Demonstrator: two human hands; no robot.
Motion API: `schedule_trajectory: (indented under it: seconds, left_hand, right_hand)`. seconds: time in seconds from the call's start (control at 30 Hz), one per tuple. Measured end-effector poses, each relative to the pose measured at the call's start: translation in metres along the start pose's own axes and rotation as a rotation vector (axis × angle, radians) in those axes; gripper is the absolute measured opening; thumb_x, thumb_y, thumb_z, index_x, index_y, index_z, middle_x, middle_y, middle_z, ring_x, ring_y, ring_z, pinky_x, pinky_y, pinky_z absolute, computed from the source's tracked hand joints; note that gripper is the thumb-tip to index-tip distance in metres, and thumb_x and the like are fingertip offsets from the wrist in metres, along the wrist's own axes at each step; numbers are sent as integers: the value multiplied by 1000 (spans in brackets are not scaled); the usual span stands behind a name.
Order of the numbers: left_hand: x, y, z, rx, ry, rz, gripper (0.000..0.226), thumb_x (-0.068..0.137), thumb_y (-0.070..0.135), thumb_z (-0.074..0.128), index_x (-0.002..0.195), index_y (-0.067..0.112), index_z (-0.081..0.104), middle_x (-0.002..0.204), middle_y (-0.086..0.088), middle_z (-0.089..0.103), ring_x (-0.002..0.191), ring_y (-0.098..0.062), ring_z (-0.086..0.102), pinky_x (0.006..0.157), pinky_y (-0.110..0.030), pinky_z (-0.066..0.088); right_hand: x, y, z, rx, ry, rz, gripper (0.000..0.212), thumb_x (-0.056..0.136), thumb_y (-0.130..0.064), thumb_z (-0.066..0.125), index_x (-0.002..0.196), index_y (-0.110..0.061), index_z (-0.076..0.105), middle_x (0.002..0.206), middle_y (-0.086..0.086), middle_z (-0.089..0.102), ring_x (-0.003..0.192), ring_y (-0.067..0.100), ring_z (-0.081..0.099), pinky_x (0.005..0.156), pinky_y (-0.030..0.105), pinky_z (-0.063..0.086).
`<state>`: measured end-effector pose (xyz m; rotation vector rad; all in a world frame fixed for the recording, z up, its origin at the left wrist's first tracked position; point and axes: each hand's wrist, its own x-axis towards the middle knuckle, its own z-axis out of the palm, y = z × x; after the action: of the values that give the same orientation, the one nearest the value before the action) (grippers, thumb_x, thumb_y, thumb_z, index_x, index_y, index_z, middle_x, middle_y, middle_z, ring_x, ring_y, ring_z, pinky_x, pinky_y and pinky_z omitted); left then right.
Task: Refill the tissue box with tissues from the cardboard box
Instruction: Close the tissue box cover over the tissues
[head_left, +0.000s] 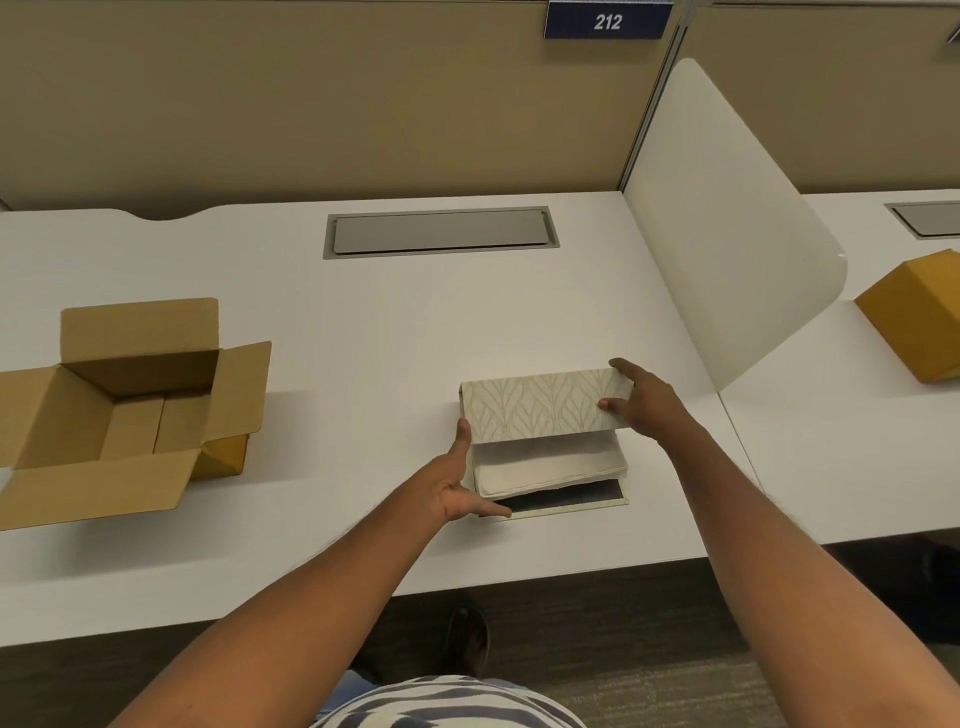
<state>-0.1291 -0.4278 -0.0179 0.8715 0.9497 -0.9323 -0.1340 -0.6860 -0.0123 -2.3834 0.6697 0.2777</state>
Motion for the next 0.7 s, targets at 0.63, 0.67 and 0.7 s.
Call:
schedule_trajectory:
  seconds: [0.63, 0.67, 0.7]
  left_hand:
    - [0, -14, -1, -18, -32, 148, 80, 85, 48, 57, 144, 4, 25, 151, -20, 26, 132, -45, 39, 104, -59, 38]
    - [1, -14, -2, -10, -26, 158, 81, 86, 48, 57, 144, 2, 24, 152, -20, 25, 133, -45, 37, 105, -58, 38]
    - [2, -15, -3, 12, -22, 166, 80, 86, 48, 56, 143, 0, 25, 151, -21, 27, 132, -45, 38, 105, -57, 38]
  right_hand:
    - [-11, -2, 0, -24, 9, 4, 57, 85, -19, 69, 136, -19, 44, 132, 15, 53, 117, 35, 51, 91, 36, 43]
    - [-12, -2, 0, -23, 9, 4, 57, 85, -19, 69, 136, -19, 44, 132, 15, 54, 116, 35, 51, 90, 35, 43]
    - [-12, -1, 0, -20, 10, 4, 57, 85, -18, 69, 136, -19, 44, 131, 15, 54, 116, 35, 51, 88, 34, 43]
